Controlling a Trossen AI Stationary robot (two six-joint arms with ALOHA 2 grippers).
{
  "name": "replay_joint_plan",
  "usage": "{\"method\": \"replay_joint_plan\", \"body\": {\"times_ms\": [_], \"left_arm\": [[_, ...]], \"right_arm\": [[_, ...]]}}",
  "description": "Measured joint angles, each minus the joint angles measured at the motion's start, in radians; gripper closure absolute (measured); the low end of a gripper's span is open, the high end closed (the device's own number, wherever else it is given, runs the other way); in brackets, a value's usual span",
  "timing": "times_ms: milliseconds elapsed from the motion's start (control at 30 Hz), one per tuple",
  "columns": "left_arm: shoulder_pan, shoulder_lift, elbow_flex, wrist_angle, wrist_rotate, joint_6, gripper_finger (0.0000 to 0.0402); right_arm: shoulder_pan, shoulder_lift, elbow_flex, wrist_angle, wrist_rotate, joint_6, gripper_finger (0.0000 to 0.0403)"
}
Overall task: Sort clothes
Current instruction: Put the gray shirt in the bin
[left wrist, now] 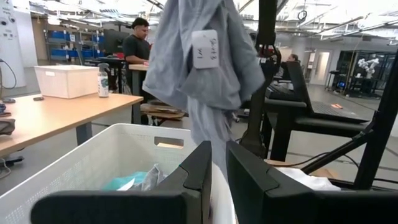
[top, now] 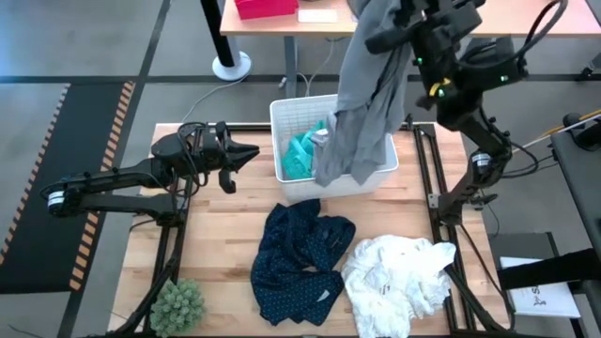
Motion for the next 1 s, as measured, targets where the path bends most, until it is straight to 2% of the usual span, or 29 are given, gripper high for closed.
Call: {"method": "replay_joint_plan", "body": {"times_ms": [333,433,600,800,1000], "left_arm": [[0.000,0.000,0.000,-0.012,0.000,0.000,0.0365],[0.000,0.000,0.000,-0.013,0.000,0.000,0.0365],[0.000,0.000,0.000,-0.013,0.000,0.000,0.0365],[0.000,0.000,0.000,-0.015,0.000,0.000,0.0365],[0.000,0.000,0.000,-0.021,0.000,0.000,0.0365]], "right_arm": [[-0.116,-0.002,0.000,-0.005,-0.063,0.134,0.0401],[-0.138,-0.002,0.000,-0.040,-0.064,0.200,0.0401],[-0.143,0.021,0.000,-0.131,-0.066,0.219,0.0401],[-0.145,0.045,0.000,-0.381,-0.063,0.235,0.0401],[-0.178,0.051,0.000,-0.758,-0.053,0.378,0.0401]]}}
